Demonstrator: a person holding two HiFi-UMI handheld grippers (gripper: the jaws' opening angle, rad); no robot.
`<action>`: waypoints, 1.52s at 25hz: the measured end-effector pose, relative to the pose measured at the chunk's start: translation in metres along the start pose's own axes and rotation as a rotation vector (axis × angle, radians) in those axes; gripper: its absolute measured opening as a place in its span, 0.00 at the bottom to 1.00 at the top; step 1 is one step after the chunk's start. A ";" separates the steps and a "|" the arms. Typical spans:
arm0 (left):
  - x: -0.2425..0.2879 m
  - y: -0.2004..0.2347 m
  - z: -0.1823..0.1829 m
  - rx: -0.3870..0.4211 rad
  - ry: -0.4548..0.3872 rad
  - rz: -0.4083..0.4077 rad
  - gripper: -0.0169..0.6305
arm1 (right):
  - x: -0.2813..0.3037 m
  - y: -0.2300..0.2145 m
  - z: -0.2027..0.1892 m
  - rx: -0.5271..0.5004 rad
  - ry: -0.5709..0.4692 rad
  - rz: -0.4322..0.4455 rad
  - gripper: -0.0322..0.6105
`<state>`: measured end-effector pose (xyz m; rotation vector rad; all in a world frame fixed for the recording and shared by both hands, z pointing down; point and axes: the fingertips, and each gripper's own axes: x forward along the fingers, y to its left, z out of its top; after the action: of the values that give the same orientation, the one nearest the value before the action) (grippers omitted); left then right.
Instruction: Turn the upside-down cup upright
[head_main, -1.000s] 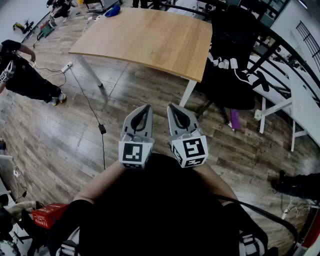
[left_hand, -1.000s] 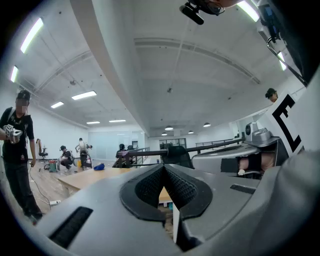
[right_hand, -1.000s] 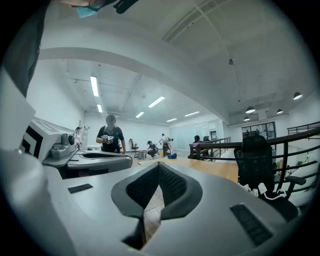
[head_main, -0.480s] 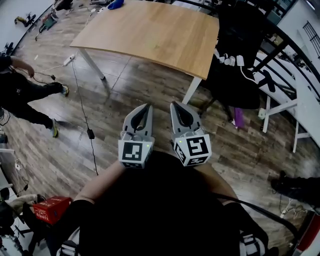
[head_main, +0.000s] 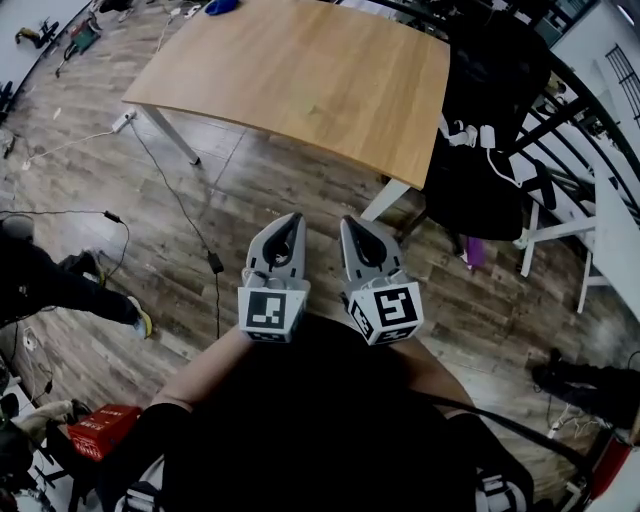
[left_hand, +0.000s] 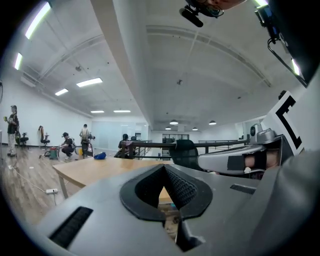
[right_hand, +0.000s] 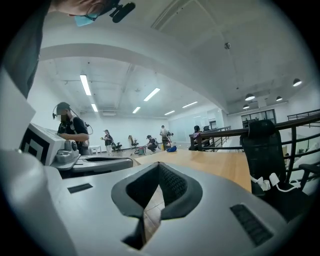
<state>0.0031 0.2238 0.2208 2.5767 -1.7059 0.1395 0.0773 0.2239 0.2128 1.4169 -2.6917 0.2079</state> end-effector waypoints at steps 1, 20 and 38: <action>0.012 0.018 -0.002 -0.014 0.007 -0.003 0.04 | 0.020 0.000 0.000 0.005 0.013 -0.001 0.07; 0.251 0.223 -0.026 -0.052 0.068 -0.107 0.04 | 0.316 -0.092 -0.013 0.088 0.124 -0.142 0.07; 0.366 0.267 -0.174 -0.084 0.187 0.022 0.04 | 0.452 -0.179 -0.129 -0.013 0.191 0.059 0.54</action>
<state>-0.1093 -0.2005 0.4284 2.4009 -1.6376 0.2929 -0.0280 -0.2224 0.4194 1.2456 -2.5763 0.3122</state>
